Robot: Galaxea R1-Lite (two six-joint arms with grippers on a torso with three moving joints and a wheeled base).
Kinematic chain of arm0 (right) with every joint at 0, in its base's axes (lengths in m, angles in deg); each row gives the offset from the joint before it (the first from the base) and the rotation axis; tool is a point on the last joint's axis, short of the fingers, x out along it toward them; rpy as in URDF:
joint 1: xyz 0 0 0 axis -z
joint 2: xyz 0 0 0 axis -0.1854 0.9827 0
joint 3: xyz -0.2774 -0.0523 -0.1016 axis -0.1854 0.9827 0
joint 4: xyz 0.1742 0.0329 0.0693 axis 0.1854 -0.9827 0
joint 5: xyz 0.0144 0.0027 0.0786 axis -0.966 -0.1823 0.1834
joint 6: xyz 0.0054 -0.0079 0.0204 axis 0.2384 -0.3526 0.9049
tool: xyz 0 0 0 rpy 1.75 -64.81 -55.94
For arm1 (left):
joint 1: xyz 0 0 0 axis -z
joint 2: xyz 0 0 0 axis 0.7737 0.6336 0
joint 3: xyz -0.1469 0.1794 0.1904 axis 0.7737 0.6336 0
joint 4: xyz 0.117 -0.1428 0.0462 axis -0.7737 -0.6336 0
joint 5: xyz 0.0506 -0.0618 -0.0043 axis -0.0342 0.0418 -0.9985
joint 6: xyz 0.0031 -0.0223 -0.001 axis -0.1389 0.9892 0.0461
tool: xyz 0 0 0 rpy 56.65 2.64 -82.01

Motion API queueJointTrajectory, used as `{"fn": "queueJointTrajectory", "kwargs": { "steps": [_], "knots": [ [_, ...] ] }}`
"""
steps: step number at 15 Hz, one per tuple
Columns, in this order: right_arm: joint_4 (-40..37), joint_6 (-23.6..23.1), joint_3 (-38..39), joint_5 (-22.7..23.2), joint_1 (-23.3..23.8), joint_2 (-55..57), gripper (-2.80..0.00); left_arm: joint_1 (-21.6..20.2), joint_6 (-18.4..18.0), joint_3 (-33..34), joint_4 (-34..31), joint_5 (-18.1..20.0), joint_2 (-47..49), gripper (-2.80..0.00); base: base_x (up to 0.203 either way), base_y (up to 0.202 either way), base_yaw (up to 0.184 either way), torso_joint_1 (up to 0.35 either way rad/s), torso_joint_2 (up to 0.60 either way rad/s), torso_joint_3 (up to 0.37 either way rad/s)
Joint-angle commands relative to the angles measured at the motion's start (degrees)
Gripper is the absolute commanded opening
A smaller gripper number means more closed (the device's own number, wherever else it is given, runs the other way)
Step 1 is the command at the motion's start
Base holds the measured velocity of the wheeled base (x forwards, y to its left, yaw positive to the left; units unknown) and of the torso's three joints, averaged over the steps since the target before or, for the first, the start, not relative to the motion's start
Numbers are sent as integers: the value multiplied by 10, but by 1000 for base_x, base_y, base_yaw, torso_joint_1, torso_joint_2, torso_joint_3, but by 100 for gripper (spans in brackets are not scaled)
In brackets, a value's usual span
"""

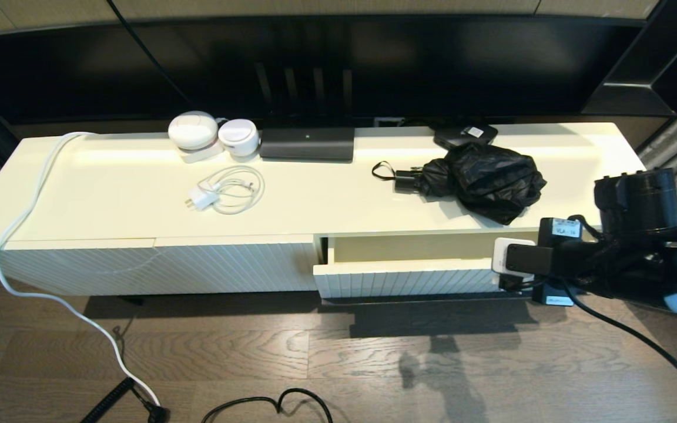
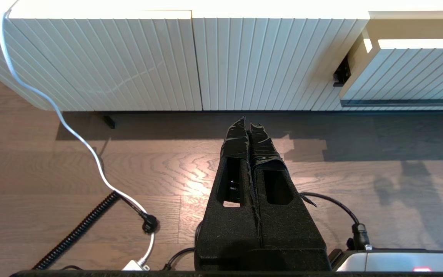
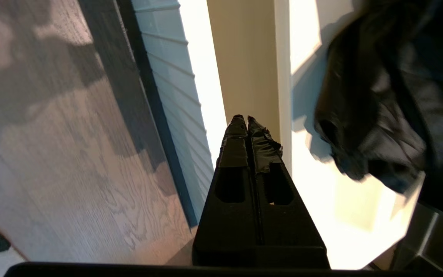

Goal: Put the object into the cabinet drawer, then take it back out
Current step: Open the drawer

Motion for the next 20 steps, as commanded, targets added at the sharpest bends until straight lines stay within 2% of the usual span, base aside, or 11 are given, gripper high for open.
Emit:
{"fn": "queueJointTrajectory", "kwargs": {
  "steps": [1, 6, 20],
  "knots": [
    [38, 0, -8, -6, -2, 75, -280, -1, 0, 0, 1, 0, 1, -280, 0, 0, 0, 0, 0, 0],
    [71, 3, -39, -28, -4, 120, -280, -1, 0, 0, 0, 0, 1, -280, 0, 0, 0, 0, 0, 0],
    [108, -14, -56, -34, -5, 155, -280, -1, 0, 0, 0, 0, 1, -280, 0, 0, 0, 0, 0, 0]
  ]
}}
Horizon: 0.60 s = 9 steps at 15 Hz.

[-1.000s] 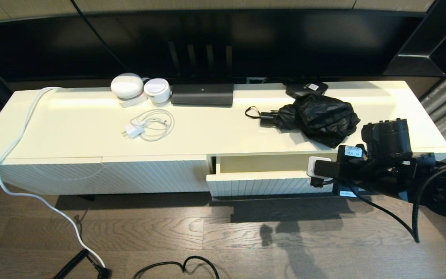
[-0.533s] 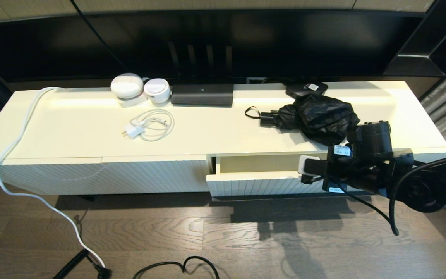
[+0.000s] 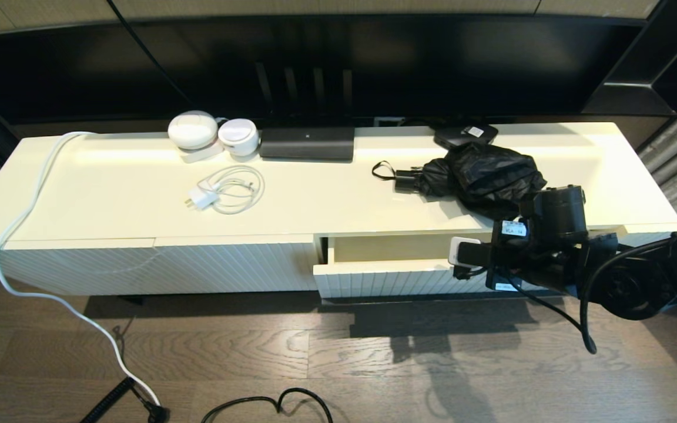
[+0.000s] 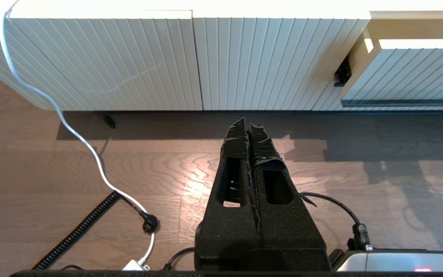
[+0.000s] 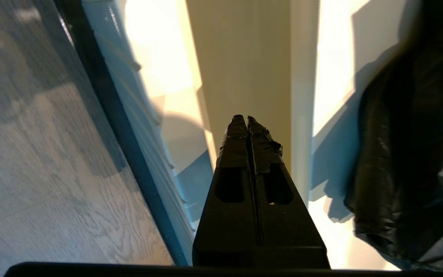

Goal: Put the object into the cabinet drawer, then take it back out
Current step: Open the drawer

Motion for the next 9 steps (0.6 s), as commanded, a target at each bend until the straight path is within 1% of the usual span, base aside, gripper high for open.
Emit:
{"fn": "queueJointTrajectory", "kwargs": {
  "steps": [1, 5, 9],
  "knots": [
    [1, -4, 3, 0, 0, 3, -280, 0, 0, 0, 1, 0, 1, -280, 0, 0, 0, 0, 0, 0],
    [0, -4, -3, 4, 0, 5, -280, 0, 0, 0, 1, 0, 1, -280, 0, 0, 0, 0, 0, 0],
    [-22, -6, 4, 4, 0, -4, -280, 0, 0, 0, 1, 0, 1, -280, 0, 0, 0, 0, 0, 0]
  ]
}}
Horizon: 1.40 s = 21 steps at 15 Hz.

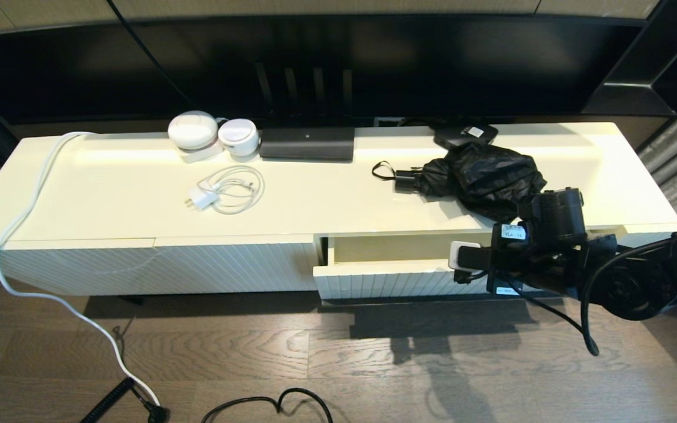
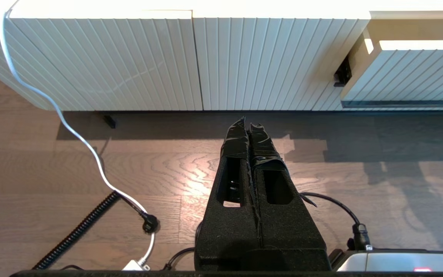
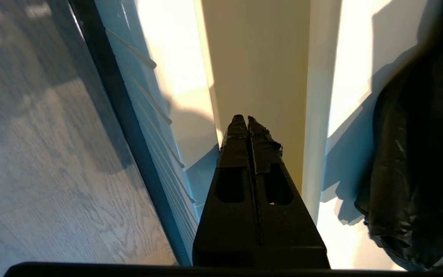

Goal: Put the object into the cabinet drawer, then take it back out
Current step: Open the drawer

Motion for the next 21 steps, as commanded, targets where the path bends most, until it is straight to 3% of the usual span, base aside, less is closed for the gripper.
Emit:
{"fn": "queueJointTrajectory", "kwargs": {
  "steps": [1, 13, 21],
  "knots": [
    [-7, -6, 4, -1, 0, -4, -280, 0, 0, 0, 1, 0, 1, -280, 0, 0, 0, 0, 0, 0],
    [-74, -6, 20, -4, -19, -19, -280, -1, 0, 0, 1, 0, 1, -280, 0, 0, 0, 0, 0, 0],
    [-77, -6, 67, -4, -20, -36, -280, -1, 0, 0, 0, 0, 1, -280, 0, 0, 0, 0, 0, 0]
  ]
}}
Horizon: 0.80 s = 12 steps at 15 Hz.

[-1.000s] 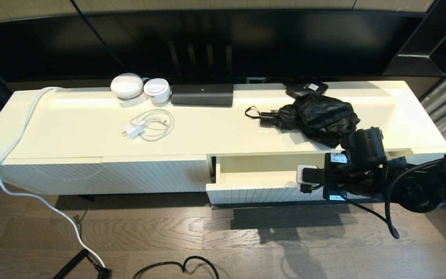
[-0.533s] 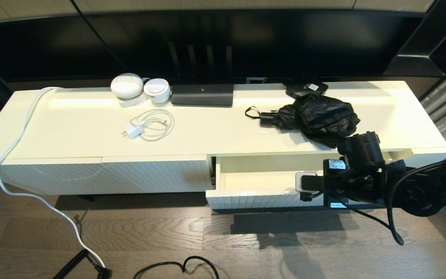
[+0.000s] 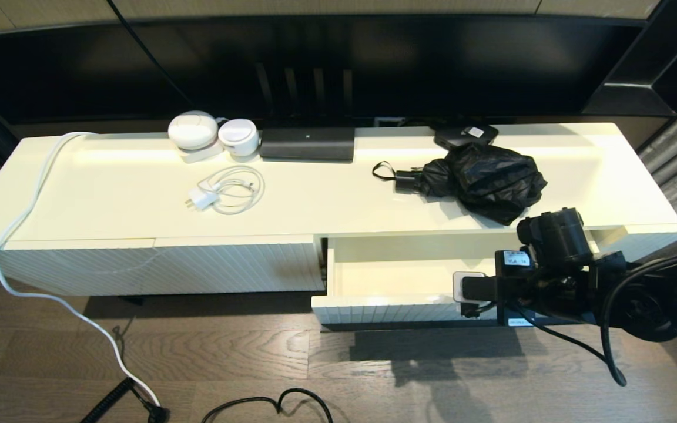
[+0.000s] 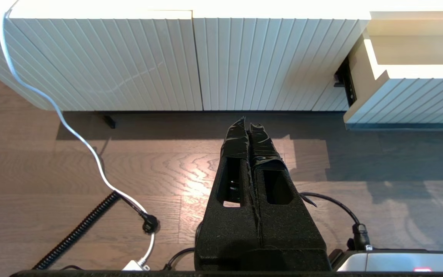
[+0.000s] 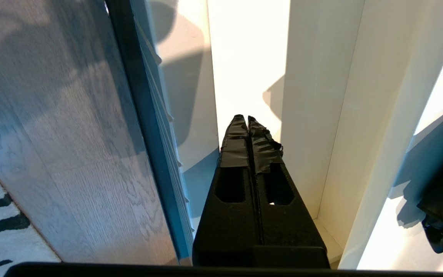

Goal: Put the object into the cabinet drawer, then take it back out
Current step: Open the drawer

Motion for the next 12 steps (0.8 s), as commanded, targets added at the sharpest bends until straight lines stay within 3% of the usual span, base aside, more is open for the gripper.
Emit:
{"fn": "queueJointTrajectory", "kwargs": {
  "steps": [1, 12],
  "knots": [
    [-1, -4, 5, -1, -1, -3, -280, 0, 0, 0, 0, 0, 1, -280, 0, 0, 0, 0, 0, 0],
    [-1, -3, 75, 0, -17, -34, -280, -1, 0, 0, 1, 0, 1, -280, 0, 0, 0, 0, 0, 0]
  ]
}}
